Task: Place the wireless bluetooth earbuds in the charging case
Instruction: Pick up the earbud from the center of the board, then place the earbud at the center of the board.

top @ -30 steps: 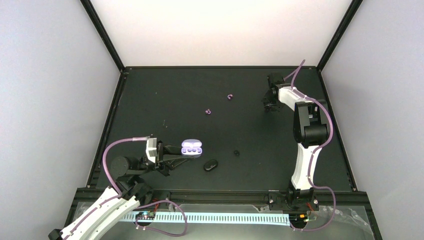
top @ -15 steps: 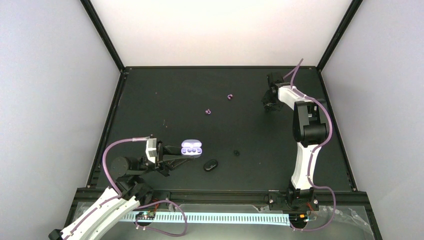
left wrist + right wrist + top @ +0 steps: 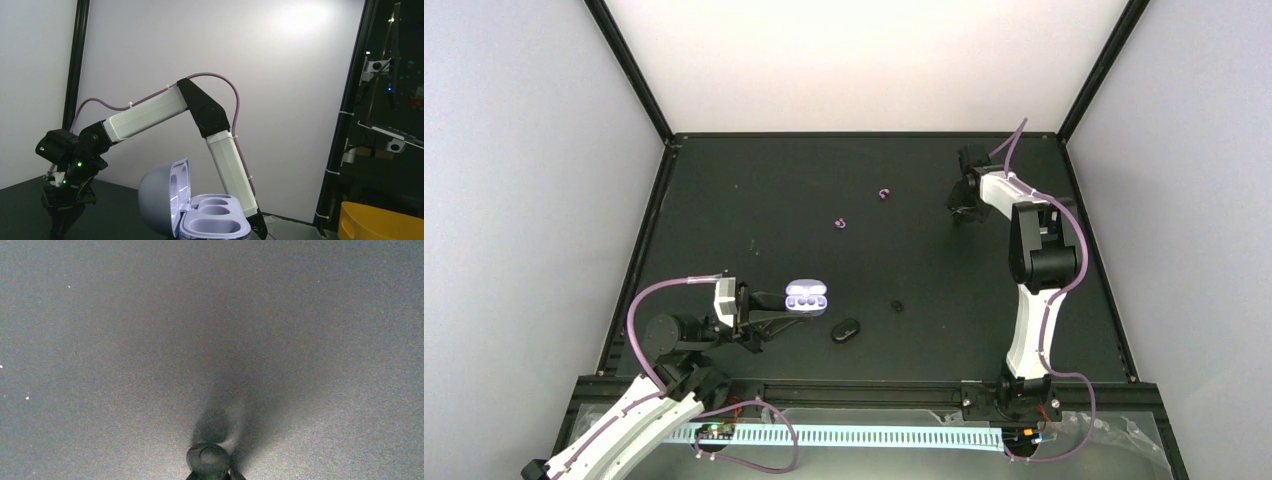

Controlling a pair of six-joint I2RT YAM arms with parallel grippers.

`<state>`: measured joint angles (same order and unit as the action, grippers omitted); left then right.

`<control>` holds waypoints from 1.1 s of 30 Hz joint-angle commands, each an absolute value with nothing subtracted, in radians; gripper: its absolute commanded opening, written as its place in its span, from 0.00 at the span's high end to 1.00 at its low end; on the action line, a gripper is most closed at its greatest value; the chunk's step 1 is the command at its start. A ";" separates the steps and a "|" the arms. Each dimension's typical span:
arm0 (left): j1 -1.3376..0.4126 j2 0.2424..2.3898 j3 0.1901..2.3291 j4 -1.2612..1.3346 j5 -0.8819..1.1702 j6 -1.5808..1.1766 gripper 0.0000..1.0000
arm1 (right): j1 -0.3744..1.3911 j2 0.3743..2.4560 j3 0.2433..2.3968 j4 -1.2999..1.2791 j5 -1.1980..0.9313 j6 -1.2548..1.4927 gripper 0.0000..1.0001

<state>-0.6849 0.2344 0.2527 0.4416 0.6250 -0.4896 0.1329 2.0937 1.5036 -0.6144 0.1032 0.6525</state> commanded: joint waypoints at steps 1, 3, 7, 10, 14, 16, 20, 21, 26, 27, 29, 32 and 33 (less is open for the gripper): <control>-0.691 0.215 0.258 0.450 0.623 -0.491 0.98 | 0.127 2.062 1.458 -0.590 0.083 0.640 0.87; -0.691 0.213 0.259 0.448 0.624 -0.490 0.98 | 0.128 2.041 1.423 -0.572 0.074 0.640 0.88; -0.692 0.209 0.260 0.446 0.623 -0.489 0.98 | 0.141 1.986 1.369 -0.545 0.069 0.632 0.88; -0.691 0.207 0.261 0.447 0.623 -0.489 0.99 | 0.154 1.930 1.323 -0.521 0.075 0.621 0.89; -0.691 0.206 0.261 0.449 0.626 -0.491 0.99 | 0.163 1.855 1.256 -0.496 0.071 0.620 0.90; -0.691 0.205 0.261 0.448 0.629 -0.491 0.98 | 0.186 1.804 1.221 -0.491 0.073 0.612 0.90; -0.691 0.204 0.259 0.448 0.629 -0.493 0.99 | 0.273 1.663 1.118 -0.472 0.069 0.598 0.90; -0.690 0.205 0.260 0.450 0.630 -0.493 0.98 | 0.302 1.629 1.092 -0.470 0.060 0.600 0.90; -0.690 0.212 0.261 0.451 0.642 -0.500 0.98 | 0.451 1.475 0.916 -0.430 -0.009 0.640 0.89; -0.692 0.214 0.261 0.451 0.644 -0.500 0.99 | 0.476 1.450 0.882 -0.420 -0.028 0.657 0.89; -0.692 0.217 0.261 0.452 0.644 -0.500 0.98 | 0.491 1.402 0.806 -0.379 -0.080 0.701 0.89; -0.692 0.233 0.262 0.457 0.646 -0.501 0.98 | 0.495 1.345 0.689 -0.311 -0.138 0.800 0.88; -0.693 0.239 0.262 0.458 0.647 -0.499 0.98 | 0.495 1.330 0.663 -0.288 -0.145 0.829 0.88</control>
